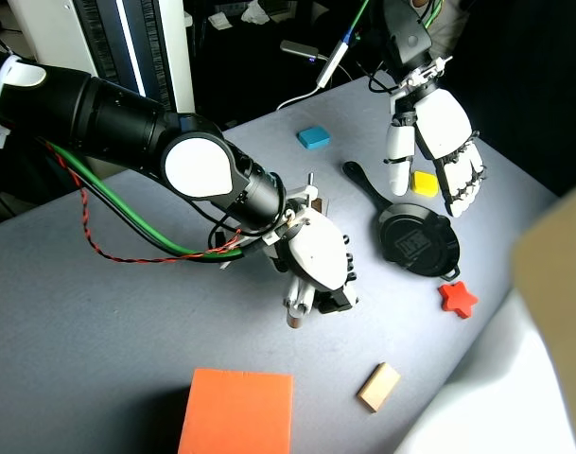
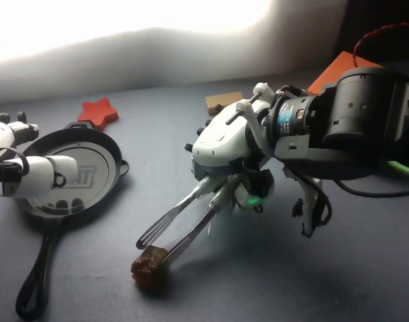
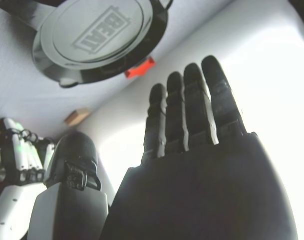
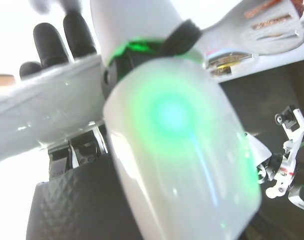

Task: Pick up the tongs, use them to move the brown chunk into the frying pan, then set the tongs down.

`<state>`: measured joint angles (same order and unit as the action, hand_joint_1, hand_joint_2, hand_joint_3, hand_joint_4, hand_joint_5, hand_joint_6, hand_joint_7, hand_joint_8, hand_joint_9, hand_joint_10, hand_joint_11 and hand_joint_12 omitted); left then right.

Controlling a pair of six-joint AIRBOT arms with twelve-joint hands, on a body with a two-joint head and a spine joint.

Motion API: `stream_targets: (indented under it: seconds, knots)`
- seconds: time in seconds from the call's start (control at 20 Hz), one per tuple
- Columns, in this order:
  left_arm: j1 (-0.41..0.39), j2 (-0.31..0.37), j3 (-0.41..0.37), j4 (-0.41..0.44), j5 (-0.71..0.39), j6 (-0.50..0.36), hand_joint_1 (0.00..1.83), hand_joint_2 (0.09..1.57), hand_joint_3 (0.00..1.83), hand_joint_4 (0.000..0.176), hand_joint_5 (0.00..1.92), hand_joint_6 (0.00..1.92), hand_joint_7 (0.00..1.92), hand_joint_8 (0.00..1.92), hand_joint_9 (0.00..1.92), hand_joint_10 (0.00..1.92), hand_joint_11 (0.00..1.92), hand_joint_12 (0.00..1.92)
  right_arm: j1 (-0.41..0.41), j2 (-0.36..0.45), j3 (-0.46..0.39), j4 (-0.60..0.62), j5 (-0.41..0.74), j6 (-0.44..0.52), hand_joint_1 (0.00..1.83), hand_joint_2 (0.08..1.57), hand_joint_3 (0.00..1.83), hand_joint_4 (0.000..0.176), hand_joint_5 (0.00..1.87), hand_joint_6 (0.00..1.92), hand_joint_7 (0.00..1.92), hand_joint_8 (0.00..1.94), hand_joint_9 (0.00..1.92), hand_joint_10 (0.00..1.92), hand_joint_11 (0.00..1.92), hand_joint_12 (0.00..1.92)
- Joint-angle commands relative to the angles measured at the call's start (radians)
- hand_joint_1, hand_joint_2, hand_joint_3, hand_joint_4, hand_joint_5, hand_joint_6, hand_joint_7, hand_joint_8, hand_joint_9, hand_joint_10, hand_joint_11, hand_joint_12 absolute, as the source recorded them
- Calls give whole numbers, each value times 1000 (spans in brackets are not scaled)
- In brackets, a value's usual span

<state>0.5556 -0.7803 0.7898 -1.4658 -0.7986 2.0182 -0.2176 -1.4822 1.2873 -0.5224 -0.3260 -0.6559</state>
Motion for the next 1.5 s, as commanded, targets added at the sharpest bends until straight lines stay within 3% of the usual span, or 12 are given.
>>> stream_targets:
  seconds: [0.0, 0.85, 0.9, 0.95, 1.2, 1.45]
  knots:
    - [-9, 11, 0, 52, -58, 1, 0, 1281, 1, 0, 154, 0, 187, 2, 169, 2, 0, 473, 12, 6, -4, -12, 63, -3, 1085, 1249, 0, 0, 735, 1337, 996, 25, 969, 99, 392, 1470]
    - [-23, 10, 4, 32, -72, 1, 1, 1275, 0, 0, 179, 2, 206, 1, 177, 1, 0, 502, 12, 9, -26, -12, 66, -15, 1109, 1210, 0, 0, 810, 1229, 1118, 16, 1043, 142, 462, 1514]
    - [-23, 10, 4, 30, -73, 1, 8, 1276, 0, 0, 179, 1, 208, 1, 175, 0, 0, 477, 12, 9, -27, -12, 66, -15, 1186, 1162, 0, 0, 905, 1171, 970, 779, 1069, 165, 495, 1514]
    - [-23, 10, 4, 29, -75, 1, 10, 1277, 0, 0, 178, 1, 212, 2, 179, 2, 0, 473, 12, 9, -27, -12, 66, -15, 1196, 1159, 2, 0, 893, 1200, 935, 958, 1081, 183, 498, 1531]
    - [-20, 10, 4, 27, -76, 1, 0, 1271, 0, 0, 185, 1, 216, 2, 189, 2, 0, 507, 12, 10, -29, -12, 66, -15, 1200, 1155, 0, 4, 884, 1210, 955, 970, 1078, 240, 522, 1530]
    - [-16, 10, 5, 27, -76, 1, 17, 1280, 1, 0, 179, 4, 205, 4, 176, 5, 0, 466, 14, 12, -33, -12, 66, -17, 1199, 1158, 0, 7, 863, 1221, 962, 984, 1002, 454, 531, 1545]
